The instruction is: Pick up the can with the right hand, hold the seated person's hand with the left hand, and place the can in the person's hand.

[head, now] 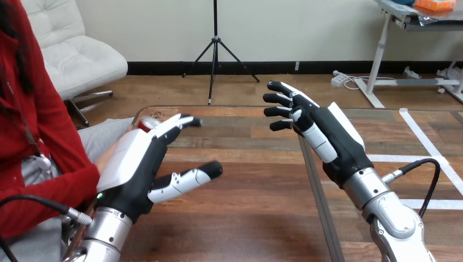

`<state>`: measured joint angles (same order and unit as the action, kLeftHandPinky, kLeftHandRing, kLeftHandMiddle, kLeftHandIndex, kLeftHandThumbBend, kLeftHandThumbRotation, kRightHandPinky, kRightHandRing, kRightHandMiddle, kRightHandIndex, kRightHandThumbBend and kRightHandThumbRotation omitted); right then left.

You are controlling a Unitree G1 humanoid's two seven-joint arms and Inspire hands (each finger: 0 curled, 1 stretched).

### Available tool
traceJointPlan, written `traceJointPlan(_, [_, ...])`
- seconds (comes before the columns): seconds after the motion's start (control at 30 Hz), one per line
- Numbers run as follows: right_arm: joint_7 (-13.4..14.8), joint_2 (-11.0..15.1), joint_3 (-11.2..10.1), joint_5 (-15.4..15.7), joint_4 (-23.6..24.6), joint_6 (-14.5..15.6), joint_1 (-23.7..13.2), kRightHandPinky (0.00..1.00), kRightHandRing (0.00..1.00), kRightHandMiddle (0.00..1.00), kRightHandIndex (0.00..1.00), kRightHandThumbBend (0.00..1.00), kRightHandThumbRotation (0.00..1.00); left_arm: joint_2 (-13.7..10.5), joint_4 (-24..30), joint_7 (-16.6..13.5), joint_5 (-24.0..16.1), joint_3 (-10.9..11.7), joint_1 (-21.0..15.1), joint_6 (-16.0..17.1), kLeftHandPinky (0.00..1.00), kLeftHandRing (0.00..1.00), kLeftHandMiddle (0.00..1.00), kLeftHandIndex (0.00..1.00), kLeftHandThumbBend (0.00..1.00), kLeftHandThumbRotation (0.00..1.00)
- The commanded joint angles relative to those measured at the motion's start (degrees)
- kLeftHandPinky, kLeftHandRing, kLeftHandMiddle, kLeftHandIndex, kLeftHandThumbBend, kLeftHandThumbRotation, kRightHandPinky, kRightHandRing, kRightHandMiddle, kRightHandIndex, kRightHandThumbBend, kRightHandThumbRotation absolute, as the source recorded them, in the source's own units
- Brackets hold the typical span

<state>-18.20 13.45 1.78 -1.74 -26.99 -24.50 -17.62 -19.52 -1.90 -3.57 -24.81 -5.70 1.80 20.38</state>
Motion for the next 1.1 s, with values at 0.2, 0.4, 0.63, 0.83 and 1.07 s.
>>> traceJointPlan(0.2, [0.12,-1.59,-1.82,-3.72,4.37,0.10,0.90,0.72,0.81,0.86,0.90,1.00,1.00,3.61,-4.42,1.83,13.38,1.74,-3.11,8.33,0.79,0.90,0.87,0.78,0.86,1.00])
traceJointPlan(0.4, [-0.19,-1.91,-1.86,-5.13,5.69,-0.23,2.43,0.72,0.81,0.86,0.90,1.00,1.00,5.29,-7.03,4.95,20.67,1.96,-3.41,11.59,0.84,0.90,0.84,0.75,0.79,1.00])
traceJointPlan(0.63, [-0.40,-2.25,-1.82,-6.34,7.02,-0.46,4.22,0.71,0.81,0.86,0.90,1.00,1.00,6.94,-8.06,10.82,29.20,1.80,-3.43,12.03,0.86,0.89,0.83,0.68,0.80,1.00])
traceJointPlan(0.83, [-0.25,-2.72,-1.97,-6.56,7.90,-0.53,5.68,0.71,0.81,0.86,0.90,1.00,1.00,8.42,-6.87,14.88,34.82,1.68,-2.76,9.11,0.88,0.90,0.83,0.65,0.85,1.00])
traceJointPlan(1.07, [0.16,-3.22,-2.19,-6.62,8.20,-0.59,6.81,0.71,0.82,0.86,0.89,1.00,1.00,10.06,-5.59,17.43,37.65,1.71,-1.95,6.75,0.90,0.88,0.81,0.62,0.87,1.00])
